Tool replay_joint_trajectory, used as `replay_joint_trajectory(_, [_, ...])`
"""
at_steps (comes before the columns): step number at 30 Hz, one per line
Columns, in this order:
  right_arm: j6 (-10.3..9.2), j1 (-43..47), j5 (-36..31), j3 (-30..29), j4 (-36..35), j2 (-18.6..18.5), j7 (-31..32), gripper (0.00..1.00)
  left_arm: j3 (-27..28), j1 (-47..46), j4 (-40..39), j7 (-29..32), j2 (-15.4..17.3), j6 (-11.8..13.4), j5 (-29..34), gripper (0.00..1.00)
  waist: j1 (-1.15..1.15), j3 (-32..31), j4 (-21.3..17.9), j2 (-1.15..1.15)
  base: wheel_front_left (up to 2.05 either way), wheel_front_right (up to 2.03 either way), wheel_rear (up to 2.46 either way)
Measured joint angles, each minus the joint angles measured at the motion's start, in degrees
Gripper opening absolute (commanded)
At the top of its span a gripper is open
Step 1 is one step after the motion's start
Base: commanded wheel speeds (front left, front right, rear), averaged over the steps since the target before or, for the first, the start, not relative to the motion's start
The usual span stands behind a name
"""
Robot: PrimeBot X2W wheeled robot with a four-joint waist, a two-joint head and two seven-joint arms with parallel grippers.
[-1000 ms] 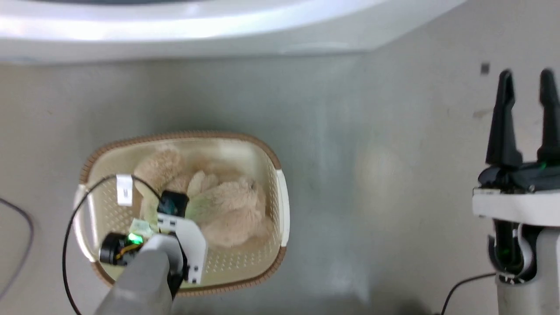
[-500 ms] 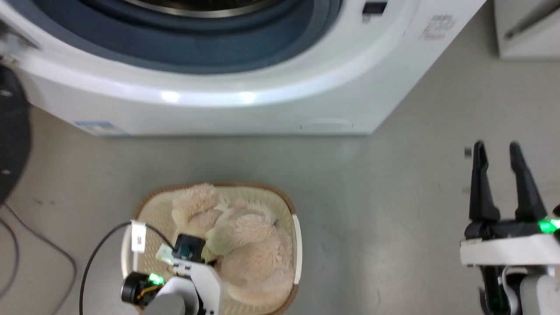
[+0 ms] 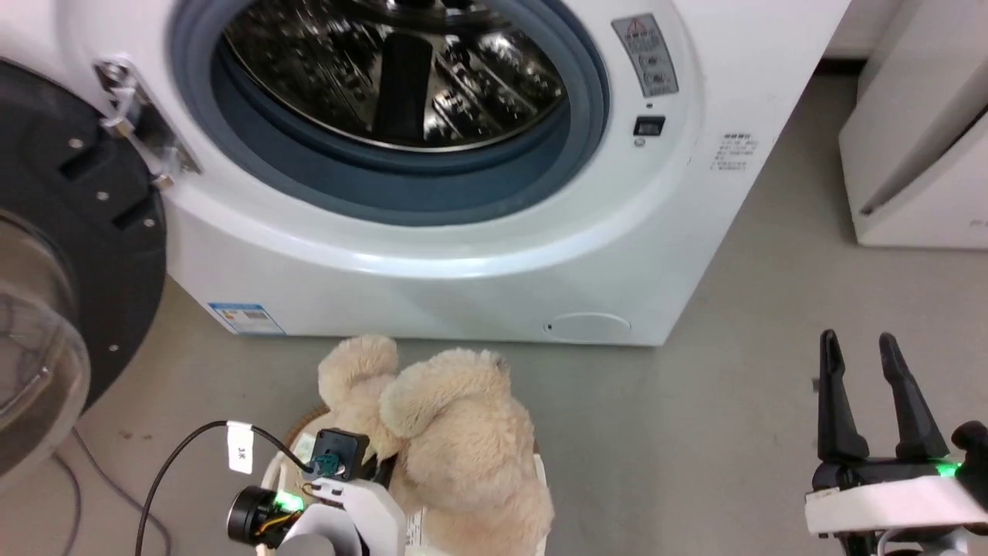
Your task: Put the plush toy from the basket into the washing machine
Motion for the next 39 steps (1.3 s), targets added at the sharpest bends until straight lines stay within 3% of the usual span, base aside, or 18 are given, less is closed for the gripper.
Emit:
replay_joint_trajectory(10, [0.0, 1.63, 0.93, 0.3, 0.26, 0.0, 0.0, 1.0, 3.38, 3.81, -15.44, -0.09, 0.78, 2.27, 0.32, 0.0, 0.0, -4.3, 0.17, 0.0, 0.0, 0.0, 0.0])
replay_joint_trajectory(21, [0.0, 1.43, 0.96, 0.51, -0.26, 0.0, 0.0, 1.0, 9.01, 2.32, -26.86, -0.09, 0.63, 4.71, 2.1, 0.0, 0.0, -2.46, -1.09, 0.0, 0.0, 0.0, 0.0])
replay_joint_trajectory(31, [0.0, -2.42, 0.99, 1.51, -1.9, 0.01, 0.0, 1.0, 14.79, -7.81, -27.82, -0.09, 0.73, 5.19, 3.61, 0.0, 0.01, 3.72, -3.74, 0.0, 0.0, 0.0, 0.0])
replay_joint_trajectory(39, [0.0, -8.06, 2.19, 2.03, -3.9, 0.0, 0.0, 1.0, 19.91, -21.92, -24.75, -0.09, 4.16, 5.26, 5.83, 0.0, 0.01, 13.55, -7.79, 0.0, 0.0, 0.0, 0.0])
